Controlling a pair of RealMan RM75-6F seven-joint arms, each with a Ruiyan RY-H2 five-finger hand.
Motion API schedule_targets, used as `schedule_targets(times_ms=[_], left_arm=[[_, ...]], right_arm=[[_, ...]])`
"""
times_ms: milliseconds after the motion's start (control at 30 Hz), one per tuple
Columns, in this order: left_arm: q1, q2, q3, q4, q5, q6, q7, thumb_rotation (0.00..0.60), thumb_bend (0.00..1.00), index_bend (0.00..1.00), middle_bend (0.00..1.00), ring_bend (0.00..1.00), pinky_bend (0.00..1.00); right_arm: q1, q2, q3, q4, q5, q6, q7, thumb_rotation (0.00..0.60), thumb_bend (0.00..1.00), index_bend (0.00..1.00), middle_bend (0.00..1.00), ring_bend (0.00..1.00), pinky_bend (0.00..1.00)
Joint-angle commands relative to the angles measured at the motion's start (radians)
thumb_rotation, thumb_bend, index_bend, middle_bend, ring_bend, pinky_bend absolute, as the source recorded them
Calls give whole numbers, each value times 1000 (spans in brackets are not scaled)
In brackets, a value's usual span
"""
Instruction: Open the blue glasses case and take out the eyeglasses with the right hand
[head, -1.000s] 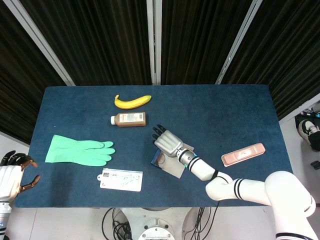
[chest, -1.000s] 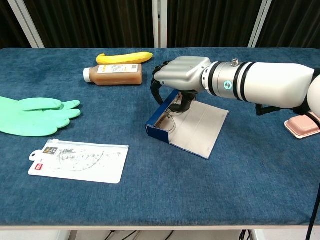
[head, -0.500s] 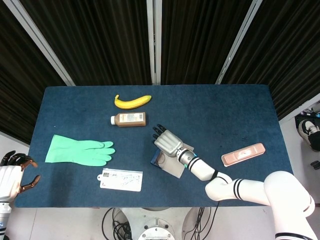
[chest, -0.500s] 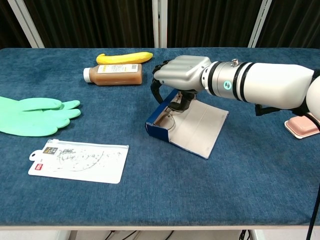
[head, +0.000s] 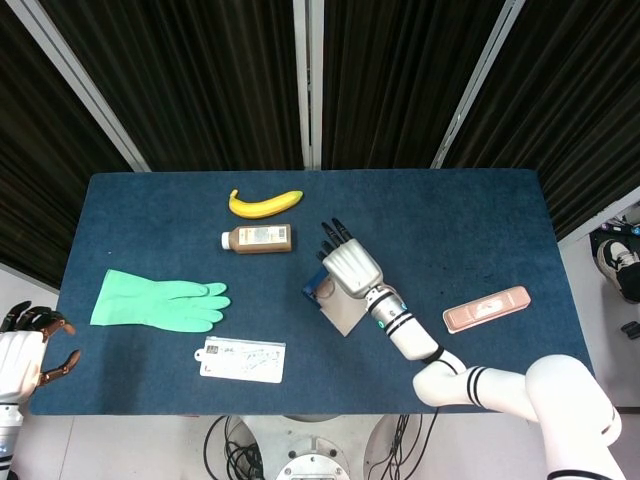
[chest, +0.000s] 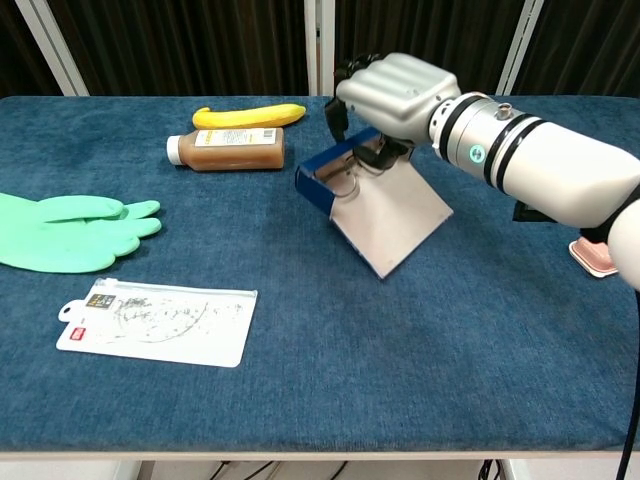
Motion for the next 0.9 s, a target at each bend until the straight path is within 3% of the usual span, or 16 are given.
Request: schedule_targets(times_ms=[33,233,567,667,833,900], left_arm=[[0,0,0,0,0,0,0,600,239,468,374,228,138],[0,1,0,0,0,0,-2,600,239,468,374,228,138],[0,1,1,0,0,-1,-2,600,238,468,374,228,138],[0,1,0,0,0,-1,-2,600,239,468,374,228,138],[-1,1,0,1,0,-2,-2,600,239,468,374,228,138],[-1,1,0,1,0,-2,-3,600,239,468,374,228,138]], right_arm=[[-35,-76,10,99,-59,103,-28,600,468,697,337,7,0],[-55,-141,6,202,-126,178,-33,600,468,727,361,40,0],[-52,-137,84,163,0,14,-109,600,460,707,361,41,0],[-48,-111,109,111,62,-40,-155,600,421,554,315,22,0],[-60,-37,127,-16,127,-61,-216,600,319,85,184,0,0],[-74,5,125,-83,132,-55,-216,600,305,26,161,0,0]])
